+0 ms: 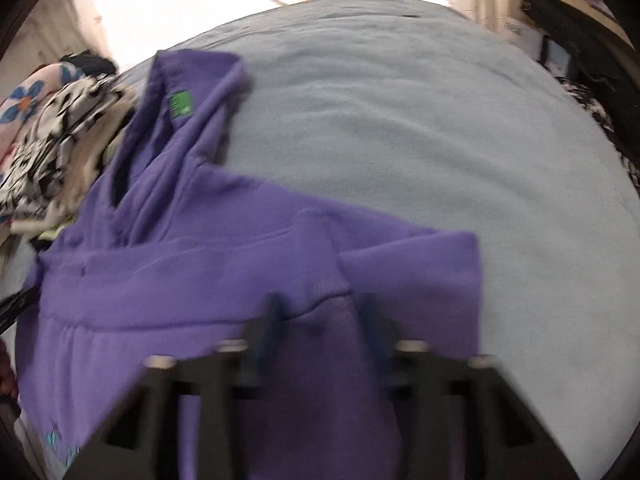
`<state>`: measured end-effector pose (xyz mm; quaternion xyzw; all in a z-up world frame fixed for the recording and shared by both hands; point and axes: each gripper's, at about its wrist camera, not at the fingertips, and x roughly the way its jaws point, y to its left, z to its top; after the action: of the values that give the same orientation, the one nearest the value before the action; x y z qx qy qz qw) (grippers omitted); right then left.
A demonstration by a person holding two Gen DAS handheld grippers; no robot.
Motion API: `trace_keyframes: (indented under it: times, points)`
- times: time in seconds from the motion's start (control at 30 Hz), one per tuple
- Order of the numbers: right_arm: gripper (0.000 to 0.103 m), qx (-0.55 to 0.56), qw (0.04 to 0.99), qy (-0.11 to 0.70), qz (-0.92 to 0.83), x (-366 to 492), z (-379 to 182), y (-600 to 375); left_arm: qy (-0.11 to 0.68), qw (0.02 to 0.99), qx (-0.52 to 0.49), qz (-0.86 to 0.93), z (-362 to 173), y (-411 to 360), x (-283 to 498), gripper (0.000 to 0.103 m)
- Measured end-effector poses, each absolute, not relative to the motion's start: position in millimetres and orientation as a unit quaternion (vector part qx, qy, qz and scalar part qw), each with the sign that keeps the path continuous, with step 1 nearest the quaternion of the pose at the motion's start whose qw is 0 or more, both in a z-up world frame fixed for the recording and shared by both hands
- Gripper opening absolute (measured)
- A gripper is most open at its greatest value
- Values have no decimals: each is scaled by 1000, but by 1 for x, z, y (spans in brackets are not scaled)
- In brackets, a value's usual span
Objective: Fold large clothes
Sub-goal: 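Lift the hem with both tools and fold it toward the hood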
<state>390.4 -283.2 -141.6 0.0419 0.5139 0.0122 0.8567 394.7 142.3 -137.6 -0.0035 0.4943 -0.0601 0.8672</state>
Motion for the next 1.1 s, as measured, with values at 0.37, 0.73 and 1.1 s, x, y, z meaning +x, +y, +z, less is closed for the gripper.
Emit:
trace_keyframes:
  times: [0.37,0.73,1.1]
  points:
    - [9,-7,909,416,-19,343,-85,-268,434,900,8,-44,-108,138,365,15]
    - [9,-2,921,389,-11,328,-63,-262,443,894,-43,-53,-116,148,370,17]
    - [9,8,916,402,-5,332,-71,-267,450,889,14,-83,-126,134,387,25]
